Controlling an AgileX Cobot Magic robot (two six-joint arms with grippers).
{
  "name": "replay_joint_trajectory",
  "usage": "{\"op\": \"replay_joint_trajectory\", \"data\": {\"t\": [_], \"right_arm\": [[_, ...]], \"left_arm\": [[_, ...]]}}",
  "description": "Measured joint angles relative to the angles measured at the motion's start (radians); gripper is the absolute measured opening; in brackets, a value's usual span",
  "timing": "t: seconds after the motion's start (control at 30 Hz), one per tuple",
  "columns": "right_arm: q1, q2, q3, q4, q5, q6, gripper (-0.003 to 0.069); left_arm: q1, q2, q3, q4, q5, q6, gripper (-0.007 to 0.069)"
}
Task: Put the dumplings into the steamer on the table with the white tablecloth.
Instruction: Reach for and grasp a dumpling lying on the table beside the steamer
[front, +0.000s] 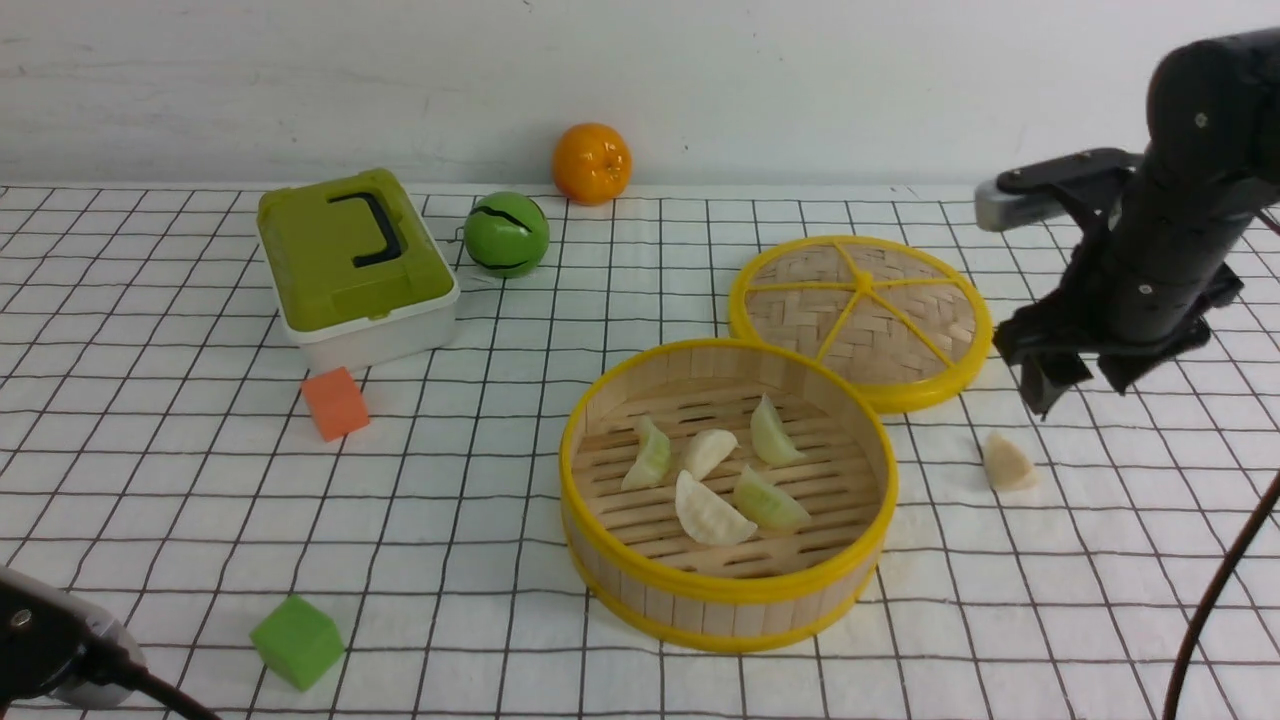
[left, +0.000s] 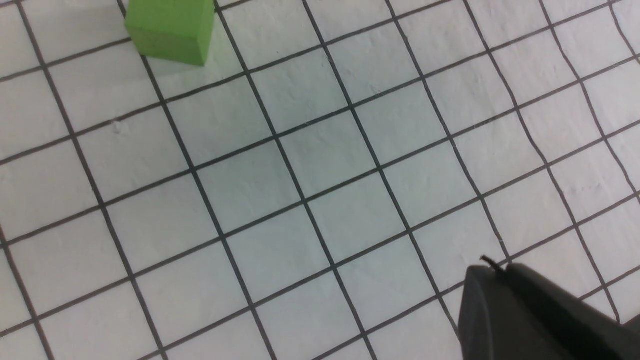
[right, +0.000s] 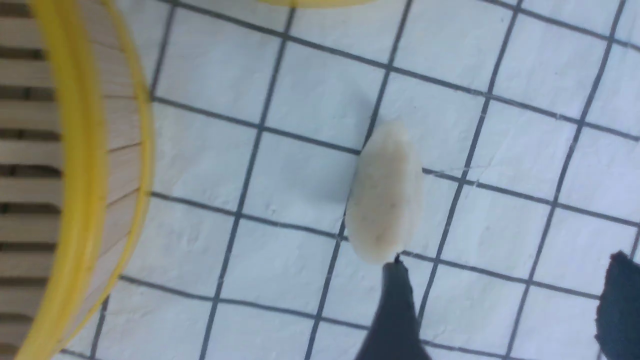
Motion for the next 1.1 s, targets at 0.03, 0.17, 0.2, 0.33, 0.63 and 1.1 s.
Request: {"op": "replay_joint_trajectory", "data": {"t": [0.03, 0.17, 0.2, 0.33, 0.63, 1.1], "right_arm": [[-0.012, 0.02, 0.0, 0.021, -0.011, -0.016, 0.0498], [-0.018, 0.093, 0.0, 0.068, -0.07, -0.066, 0.0498], [-0.017, 0.109, 0.0, 0.073, -0.086, -0.068, 0.0498], [-0.01, 0.18, 0.0, 0.074, -0.144, -0.067, 0.0494], [-0.01, 0.187, -0.005, 0.077, -0.121, -0.072, 0.0227], [0.22, -0.046, -0.106, 0.171, 0.083, -0.21, 0.0231]], "left_arm": [[0.0, 0.0, 0.0, 0.0, -0.003, 0.0, 0.0019], [0.0, 0.0, 0.0, 0.0, -0.016, 0.0, 0.0019], [0.0, 0.0, 0.0, 0.0, -0.017, 0.0, 0.0019], [0.0, 0.0, 0.0, -0.01, -0.018, -0.002, 0.0019], [0.0, 0.0, 0.0, -0.031, -0.019, -0.004, 0.0026], [0.0, 0.0, 0.0, -0.022, -0.056, 0.0, 0.0039]]}}
